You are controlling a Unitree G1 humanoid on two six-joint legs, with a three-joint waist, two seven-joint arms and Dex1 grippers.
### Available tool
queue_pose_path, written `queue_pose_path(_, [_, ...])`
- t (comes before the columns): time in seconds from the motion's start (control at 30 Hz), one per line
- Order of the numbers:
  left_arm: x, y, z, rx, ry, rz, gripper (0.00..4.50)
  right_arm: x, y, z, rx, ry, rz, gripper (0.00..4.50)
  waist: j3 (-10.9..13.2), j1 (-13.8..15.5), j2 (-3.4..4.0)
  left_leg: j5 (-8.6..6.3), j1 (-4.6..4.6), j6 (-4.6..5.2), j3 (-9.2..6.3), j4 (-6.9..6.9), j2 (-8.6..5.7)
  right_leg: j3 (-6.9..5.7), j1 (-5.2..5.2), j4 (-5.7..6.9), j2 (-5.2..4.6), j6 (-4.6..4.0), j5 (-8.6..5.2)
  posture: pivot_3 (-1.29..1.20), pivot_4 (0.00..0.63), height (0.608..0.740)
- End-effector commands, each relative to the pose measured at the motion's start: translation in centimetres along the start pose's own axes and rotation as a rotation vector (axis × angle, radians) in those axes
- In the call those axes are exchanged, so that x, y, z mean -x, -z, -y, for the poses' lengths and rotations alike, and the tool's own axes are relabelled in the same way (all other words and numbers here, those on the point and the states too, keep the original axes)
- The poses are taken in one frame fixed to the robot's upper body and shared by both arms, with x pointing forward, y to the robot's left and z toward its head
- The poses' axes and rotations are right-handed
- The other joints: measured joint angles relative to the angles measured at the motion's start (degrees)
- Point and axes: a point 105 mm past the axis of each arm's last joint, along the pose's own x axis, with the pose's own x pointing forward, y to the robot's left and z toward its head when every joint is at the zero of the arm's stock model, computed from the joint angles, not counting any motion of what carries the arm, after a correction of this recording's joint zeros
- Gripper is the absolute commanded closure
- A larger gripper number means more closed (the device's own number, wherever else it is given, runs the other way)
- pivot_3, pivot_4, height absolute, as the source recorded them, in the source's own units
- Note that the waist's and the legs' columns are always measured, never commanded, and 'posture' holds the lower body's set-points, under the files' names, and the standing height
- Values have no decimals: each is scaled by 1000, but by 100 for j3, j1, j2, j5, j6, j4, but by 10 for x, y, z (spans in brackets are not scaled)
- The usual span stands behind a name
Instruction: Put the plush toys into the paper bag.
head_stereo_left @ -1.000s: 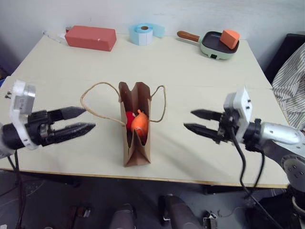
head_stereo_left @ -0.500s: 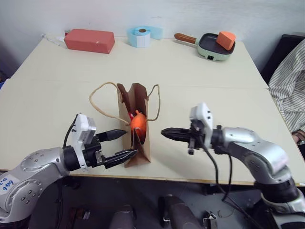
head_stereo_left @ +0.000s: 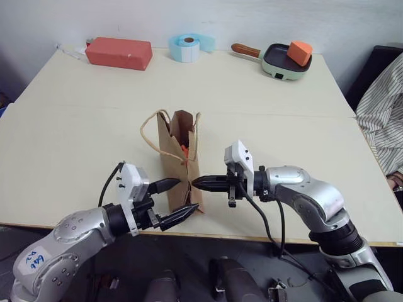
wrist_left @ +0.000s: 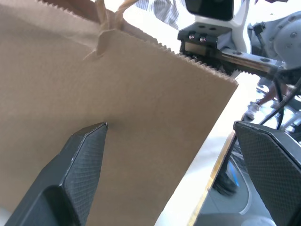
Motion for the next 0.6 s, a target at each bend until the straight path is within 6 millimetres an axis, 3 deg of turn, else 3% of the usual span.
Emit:
queue_pose_path(0.03, [-5, -4, -5, -39, -74, 43, 0, -4, -9, -9, 0, -64, 36, 4461, 0, 4, 0, 0, 0, 0, 0, 1, -1, 1, 0, -1, 0, 0, 0, 0, 150, 740])
queue_pose_path(0.23, [-13, -5, -10, -28, -113, 82, 0, -10, -9, -15, -11, -121, 36, 4461, -1, 7, -1, -1, -1, 1, 0, 1, -1, -1, 1, 1, -1, 0, 0, 0, 150, 740])
queue_pose_path(0.33, [-15, -3, -11, -27, -117, 83, 594, -11, -9, -15, -10, -121, 37, 4500, 0, 6, -1, -1, -1, 1, 0, 1, -1, 0, 1, 2, 0, 0, 0, 0, 150, 740])
queue_pose_path(0.6, [-17, 4, -19, -58, -138, 72, 2994, -14, -9, -13, -7, -121, 43, 4500, -1, 8, -1, -1, -1, 1, 0, 1, -1, 0, 1, 2, 0, 0, 0, 0, 150, 740])
